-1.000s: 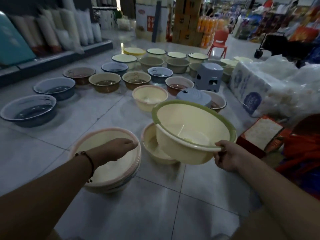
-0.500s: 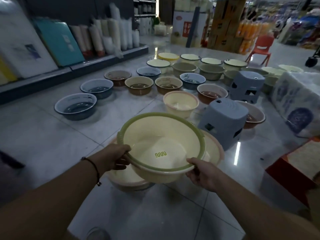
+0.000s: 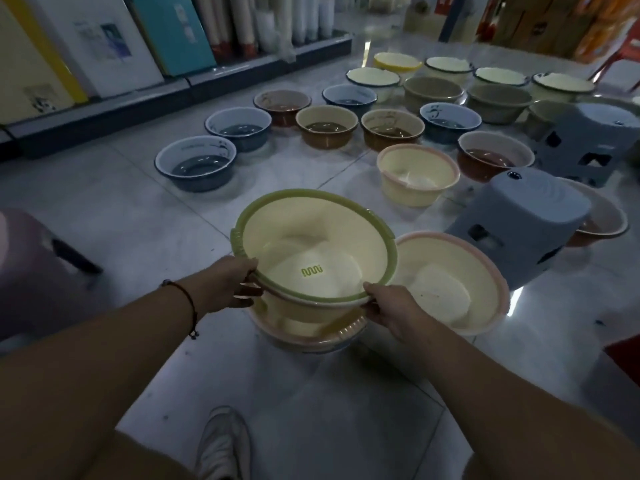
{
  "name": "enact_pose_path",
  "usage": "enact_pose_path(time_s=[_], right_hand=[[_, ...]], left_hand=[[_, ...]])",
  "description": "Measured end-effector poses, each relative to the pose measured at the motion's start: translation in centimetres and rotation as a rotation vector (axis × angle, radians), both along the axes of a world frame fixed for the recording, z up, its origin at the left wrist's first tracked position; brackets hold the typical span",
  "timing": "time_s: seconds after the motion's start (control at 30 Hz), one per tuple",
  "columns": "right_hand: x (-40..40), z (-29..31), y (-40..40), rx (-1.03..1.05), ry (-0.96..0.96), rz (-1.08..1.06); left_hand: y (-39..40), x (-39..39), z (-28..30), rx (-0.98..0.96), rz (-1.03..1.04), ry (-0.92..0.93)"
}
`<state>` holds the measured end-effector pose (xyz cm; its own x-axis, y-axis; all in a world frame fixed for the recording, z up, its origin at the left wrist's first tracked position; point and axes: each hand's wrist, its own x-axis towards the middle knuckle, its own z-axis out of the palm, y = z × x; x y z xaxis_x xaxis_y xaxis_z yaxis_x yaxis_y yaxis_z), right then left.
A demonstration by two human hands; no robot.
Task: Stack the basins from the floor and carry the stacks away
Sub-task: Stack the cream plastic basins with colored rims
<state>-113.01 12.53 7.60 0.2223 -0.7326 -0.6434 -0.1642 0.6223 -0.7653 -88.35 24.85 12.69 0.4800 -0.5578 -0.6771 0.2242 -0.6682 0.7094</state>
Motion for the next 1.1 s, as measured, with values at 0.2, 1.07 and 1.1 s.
enact_pose_path(time_s=[0.2,1.07,1.1], right_hand=[[2.0,-3.8,-1.0,0.044,0.056,-0.060],[2.7,-7.3,-0.6,-0.300,0.831,0.620],[2.3,-7.5,-0.7,-0.338,0.811,0.678]], left_hand=[[-1.0,0.3,-2.9,0.177,-0.158,-0.237],[-0.8,0.3,-7.9,0.565,-1.114,-0.792],[-1.0,0.0,-7.7,0.569,-1.147,-0.825]])
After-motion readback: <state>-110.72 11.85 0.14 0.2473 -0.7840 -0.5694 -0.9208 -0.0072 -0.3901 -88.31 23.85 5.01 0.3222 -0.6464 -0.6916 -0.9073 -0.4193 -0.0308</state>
